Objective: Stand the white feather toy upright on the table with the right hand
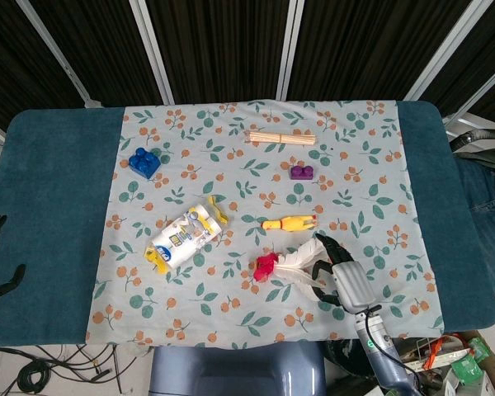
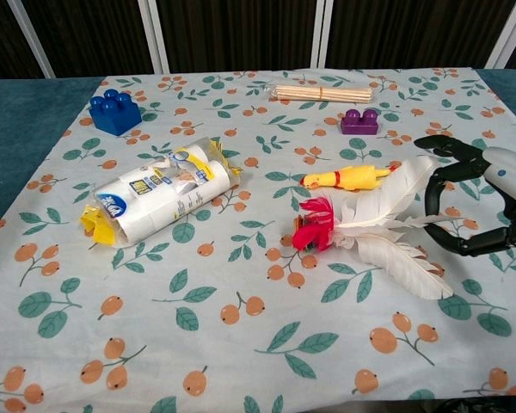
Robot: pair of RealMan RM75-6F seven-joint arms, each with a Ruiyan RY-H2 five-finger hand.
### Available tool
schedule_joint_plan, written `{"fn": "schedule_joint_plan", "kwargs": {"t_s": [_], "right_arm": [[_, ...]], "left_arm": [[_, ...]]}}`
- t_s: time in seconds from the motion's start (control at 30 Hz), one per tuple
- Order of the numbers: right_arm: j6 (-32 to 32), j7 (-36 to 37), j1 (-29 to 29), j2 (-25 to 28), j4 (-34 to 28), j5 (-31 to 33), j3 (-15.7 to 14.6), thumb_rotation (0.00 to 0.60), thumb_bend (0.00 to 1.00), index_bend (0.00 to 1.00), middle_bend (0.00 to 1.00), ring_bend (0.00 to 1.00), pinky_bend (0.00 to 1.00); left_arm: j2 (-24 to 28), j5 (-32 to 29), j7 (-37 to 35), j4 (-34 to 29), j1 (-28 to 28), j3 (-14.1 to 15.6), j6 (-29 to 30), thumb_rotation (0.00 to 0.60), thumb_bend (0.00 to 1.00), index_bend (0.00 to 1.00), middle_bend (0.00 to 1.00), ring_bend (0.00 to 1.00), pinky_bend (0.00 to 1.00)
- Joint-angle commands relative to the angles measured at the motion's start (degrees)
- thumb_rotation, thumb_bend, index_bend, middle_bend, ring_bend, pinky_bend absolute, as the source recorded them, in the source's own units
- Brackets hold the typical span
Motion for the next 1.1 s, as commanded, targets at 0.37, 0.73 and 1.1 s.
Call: {"fn": "schedule_joint_plan", "kwargs": {"t_s": [0.37,0.73,1.1], "right_arm": [[0.15,-0.14,0.05,-0.04,-0.17,-0.08,0.00,0.600,0.36,0.63,0.03,0.05,0.15],[0.11,-0.14,0.17,0.31,-0.43,-0.01,0.13,0.600,0.36,0.63,0.03,0.05,0.15],[-0.39,-0.98,0.72,0.37,-0.89,0.13,0.50,0.600,0.36,0.64,0.03,0.05,0.15]], "left_arm": [[0.00,0.13,-0.04,-0.01,0.04,0.03,0.13,0.600,0.32,0.04,0.06,0.01,0.05],[-0.05,0.05,0.06,-0.06,0.01,0.01,0.08,0.600,0.32,0.04,0.06,0.01,0.05],[-0.02,0.04,-0.01,-0.09,0.00,-0.01,0.06,0.600,0.32,0.04,0.06,0.01,0.05]]}}
